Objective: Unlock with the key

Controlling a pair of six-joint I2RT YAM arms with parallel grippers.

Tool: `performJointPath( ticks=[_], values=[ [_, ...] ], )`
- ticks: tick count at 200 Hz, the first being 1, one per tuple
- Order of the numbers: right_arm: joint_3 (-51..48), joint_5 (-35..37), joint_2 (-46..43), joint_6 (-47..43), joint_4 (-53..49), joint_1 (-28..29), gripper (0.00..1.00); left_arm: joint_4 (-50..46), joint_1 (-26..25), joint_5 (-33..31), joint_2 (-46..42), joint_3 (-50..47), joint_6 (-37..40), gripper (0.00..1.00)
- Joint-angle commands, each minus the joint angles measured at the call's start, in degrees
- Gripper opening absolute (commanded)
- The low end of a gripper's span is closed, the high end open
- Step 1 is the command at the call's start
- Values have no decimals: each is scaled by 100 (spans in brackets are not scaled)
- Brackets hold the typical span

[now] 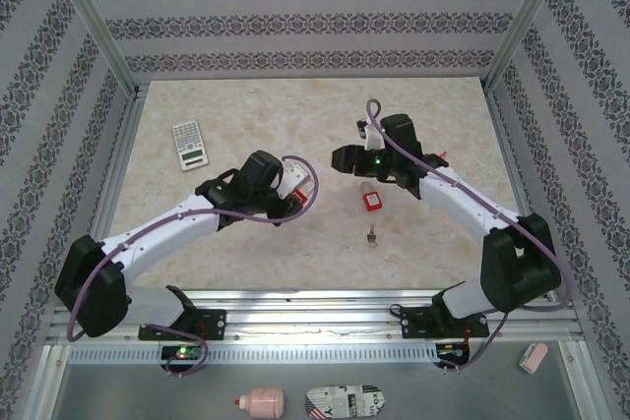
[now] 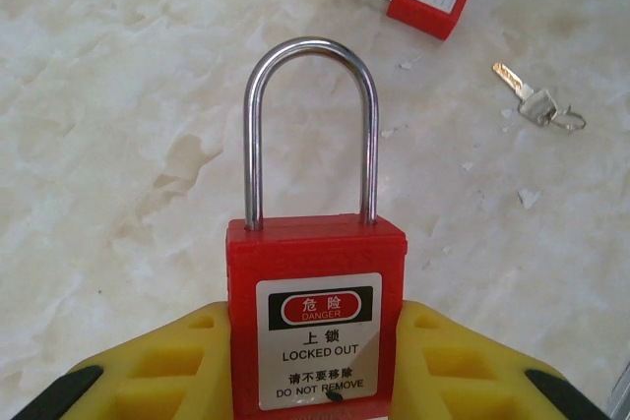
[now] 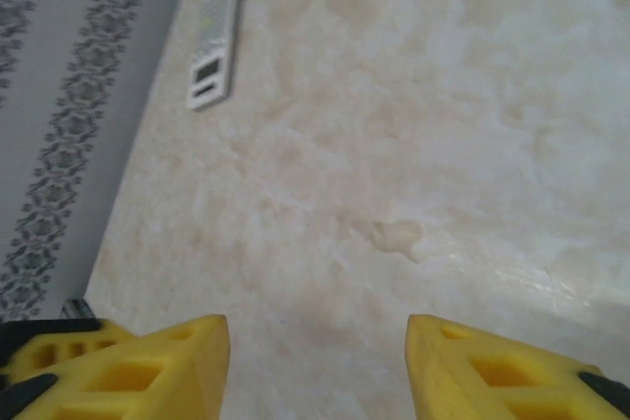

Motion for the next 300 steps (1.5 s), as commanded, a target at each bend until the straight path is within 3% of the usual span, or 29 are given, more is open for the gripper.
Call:
performJointPath(
  ticks=[1, 73, 115, 166, 178, 204, 247, 300],
  values=[
    [463, -545, -21, -847, -679, 181, 56, 388, -282, -751, -400, -187, 294, 0],
    [306, -1542, 207, -737, -349, 287, 52, 608, -1110, -2040, -814, -302, 932, 0],
    [263, -1759, 212, -674, -348, 497, 50, 770, -1219, -2372, -799, -355, 1022, 0],
    [21, -1673, 56, -618, -300, 731, 49, 828, -1217, -2306, -703, -308, 1007, 0],
    [27, -1645, 110, -612, -276, 749, 44, 836, -1227, -2268, -694, -292, 988, 0],
    [83, -1490, 195, -470, -284, 758, 21, 828, -1242, -2293, -669, -287, 988, 0],
    [272, -1414, 142, -351, -366, 708, 0, 863, -1290, -2255, -529, -465, 901, 0],
    [256, -1683, 114, -129, -359, 249, 0, 862, -1299, -2372, -557, -701, 843, 0]
  ],
)
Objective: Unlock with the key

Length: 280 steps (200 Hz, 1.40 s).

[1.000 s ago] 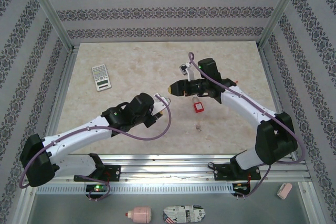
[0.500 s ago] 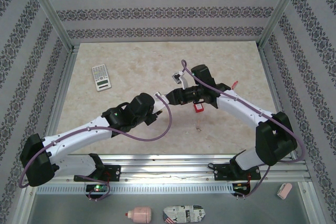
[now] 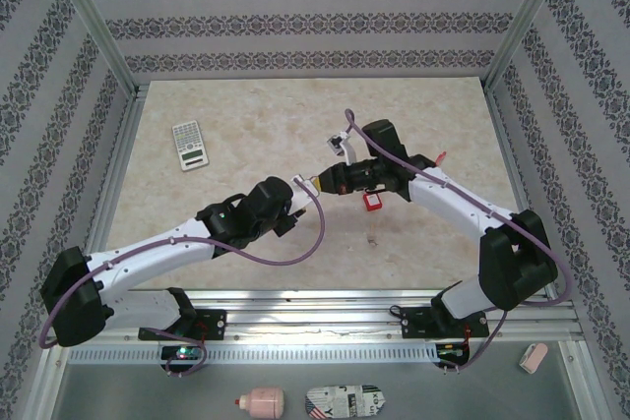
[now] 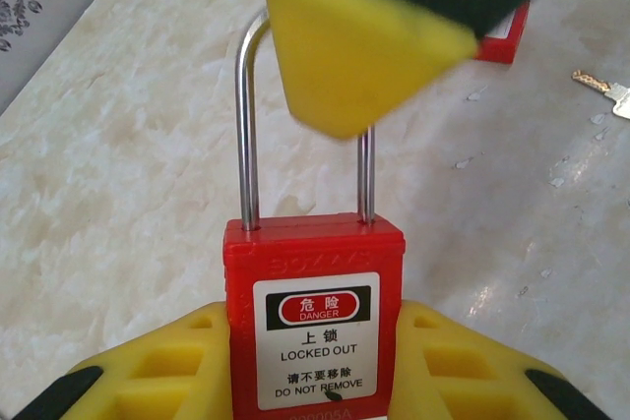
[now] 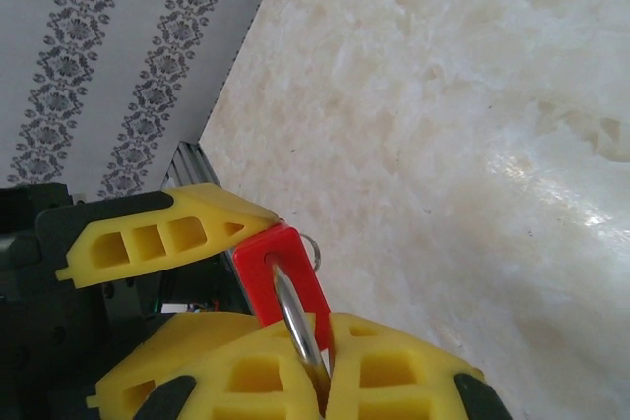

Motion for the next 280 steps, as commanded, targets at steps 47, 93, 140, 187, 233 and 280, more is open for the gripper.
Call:
performJointPath(
  ticks=[47, 93, 140, 187, 233, 280],
  values=[
    [281, -20, 96, 833, 232, -47, 0, 507, -338, -403, 139, -169, -47, 0],
    [281, -134, 179, 1122, 285, -50, 0, 582, -388, -522, 178, -121, 32, 0],
    [502, -404, 441, 2123, 648, -110, 20, 484, -454, -466, 404, -109, -71, 0],
    [478, -152, 285, 2659, 551, -351, 35, 254, -421, -120, 734, 86, -114, 0],
    [-41, 41, -363, 1937, 66, -904, 42, 22, -135, 298, 569, 240, -281, 0],
    [-373, 418, -738, 970, -358, -485, 40, -97, -2, 756, 517, 415, -474, 0]
  ],
)
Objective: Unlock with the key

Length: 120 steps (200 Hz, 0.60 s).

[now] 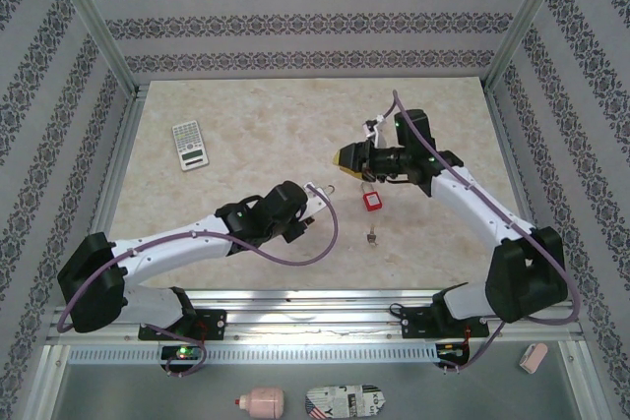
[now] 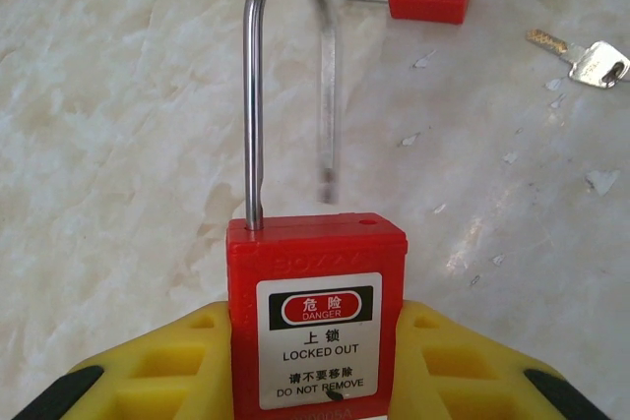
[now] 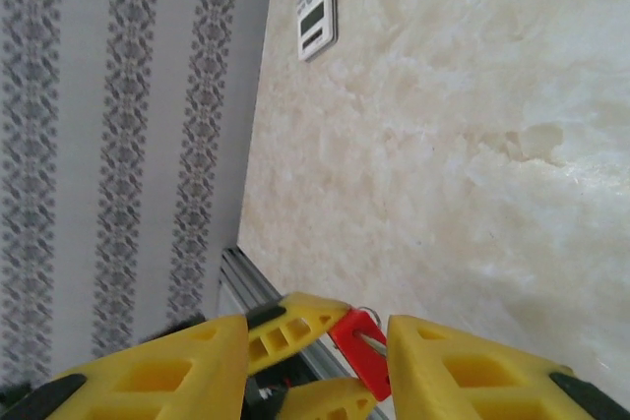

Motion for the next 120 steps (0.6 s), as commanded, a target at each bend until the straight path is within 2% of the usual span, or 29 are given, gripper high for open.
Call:
performJointPath(
  ticks=[1, 20, 42, 61, 77, 93, 120],
  values=[
    [-311, 328, -191, -674, -257, 292, 40, -166, 121, 419, -153, 278, -246, 0],
    [-593, 592, -178, -710, 9, 356, 38, -315, 247, 830, -86, 380, -355, 0],
    [-684, 800, -52, -780, 98, 288, 38, -537, 401, 717, 200, 496, -434, 0],
    [-731, 748, 16, -787, 257, 326, 37, -450, 614, 863, 286, 428, -497, 0],
    [-650, 843, 246, -867, 201, 356, 33, -439, 753, 916, 440, 480, -489, 0],
    [-590, 926, 485, -889, 241, 308, 28, -646, 1035, 904, 829, 726, -491, 0],
    [-495, 874, 671, -905, 388, 280, 28, -975, 1458, 643, 1457, 1181, -332, 0]
  ],
)
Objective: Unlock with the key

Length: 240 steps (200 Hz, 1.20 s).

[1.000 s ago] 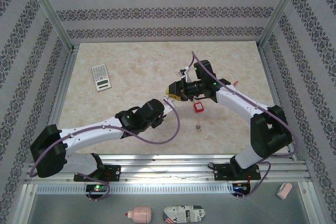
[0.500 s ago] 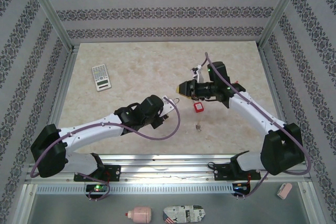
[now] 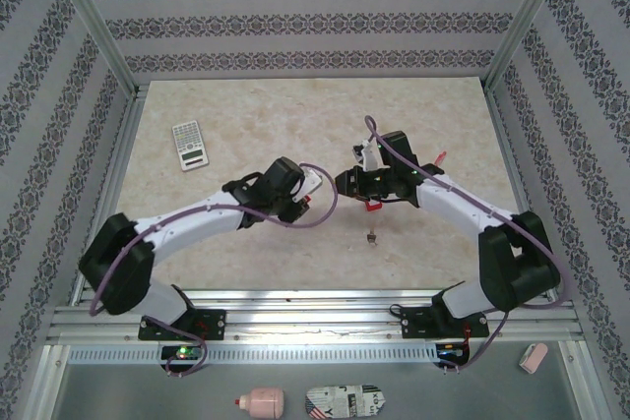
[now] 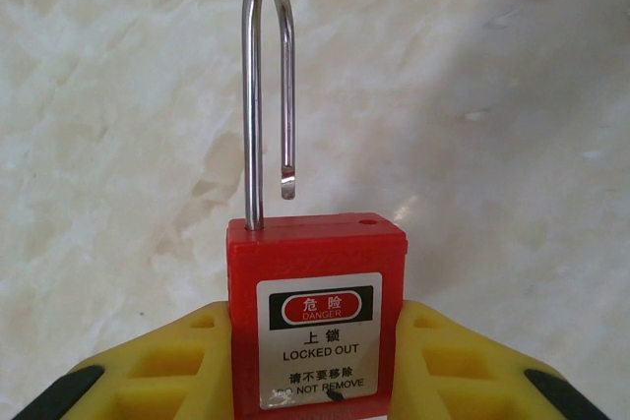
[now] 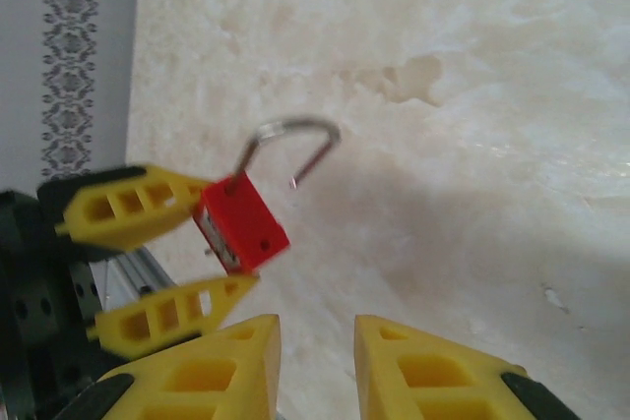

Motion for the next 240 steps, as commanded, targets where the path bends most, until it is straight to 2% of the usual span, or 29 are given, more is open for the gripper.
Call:
performJointPath(
  ticks=[1, 23, 84, 158, 204, 240],
  values=[
    [189, 84, 119, -174, 214, -24, 28, -438, 359, -219, 393, 494, 46, 0],
    [286, 74, 155, -241, 147, -44, 28, -880, 572, -413, 995, 1058, 223, 0],
    [98, -120, -111, -232, 246, -214, 30, -1687, 496, -643, 2322, 2043, 154, 0],
    [-493, -346, -1119, -178, 187, -776, 32, -1872, 187, -251, 2680, 2131, -261, 0],
    [-739, -393, -1415, -142, 179, -915, 33, -1492, 30, -1359, 2157, 1759, -721, 0],
    [-807, -394, -1488, -117, 206, -922, 33, -1707, 3, -2343, 1787, 1757, -593, 0]
  ],
)
